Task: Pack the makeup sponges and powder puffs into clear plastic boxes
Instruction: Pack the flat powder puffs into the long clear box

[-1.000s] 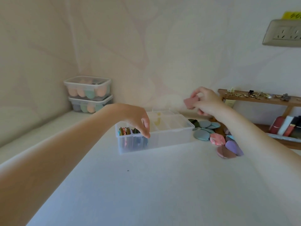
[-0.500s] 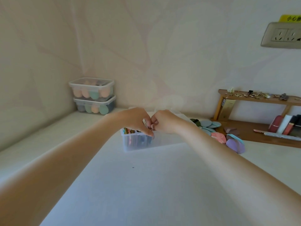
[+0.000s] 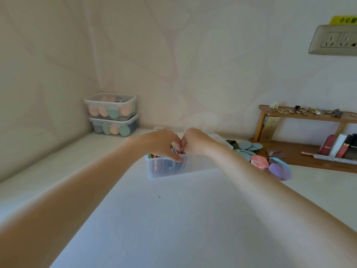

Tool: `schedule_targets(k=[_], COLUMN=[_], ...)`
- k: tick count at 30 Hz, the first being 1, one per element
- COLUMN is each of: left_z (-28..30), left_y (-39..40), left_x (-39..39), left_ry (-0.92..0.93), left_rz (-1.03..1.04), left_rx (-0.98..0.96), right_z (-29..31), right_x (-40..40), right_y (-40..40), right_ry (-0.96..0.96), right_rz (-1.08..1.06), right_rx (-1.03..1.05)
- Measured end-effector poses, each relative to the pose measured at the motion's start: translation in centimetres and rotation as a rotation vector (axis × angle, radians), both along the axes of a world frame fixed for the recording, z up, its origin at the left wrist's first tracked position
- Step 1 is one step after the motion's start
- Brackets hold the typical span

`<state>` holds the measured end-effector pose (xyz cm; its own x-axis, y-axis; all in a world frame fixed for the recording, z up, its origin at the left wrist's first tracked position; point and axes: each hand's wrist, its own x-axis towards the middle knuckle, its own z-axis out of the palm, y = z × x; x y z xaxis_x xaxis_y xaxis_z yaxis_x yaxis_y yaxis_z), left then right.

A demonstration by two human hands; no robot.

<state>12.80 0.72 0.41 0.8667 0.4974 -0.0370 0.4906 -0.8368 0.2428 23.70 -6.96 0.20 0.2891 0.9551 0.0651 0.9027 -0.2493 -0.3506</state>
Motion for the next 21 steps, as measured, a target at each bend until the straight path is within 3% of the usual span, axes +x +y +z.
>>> schedule_targets(k=[7,10,13,16,19,21], left_z=[0.3,0.6,0.6,0.6,0.6,0.4], left_y=[0.2,0.1,0.3,0.3,0.3,0.3], left_x=[-0.1,0.2,0.3,0.4,0.4,0.5], left_ry=[-0.023,0.025,0.043,0.029,0.029,0.038], left_rz=[-0.045,-0.049,-0.041,-0.043,-0.048,-0.061], left_rx=[-0.105,-0.105,-0.106,-0.097,-0.044,-0.007], right_z=[1.1,1.3,0.6,-1.6,-4.3,-5.2], right_x=[1.2,3.1,6.9,9.8,10.2,9.9], right_y=[-2.3,-2.5,-3.6,-4.9,-5.6,-5.7], right_ry=[0.140,0.245,0.157,-0.024,-0.082,-0.180], right_rz=[0.037,-0.106,-0.424,-0.581,-0.560,-0.541], right_rx=[0.014,0.295,0.536,0.318,-0.064,-0.167])
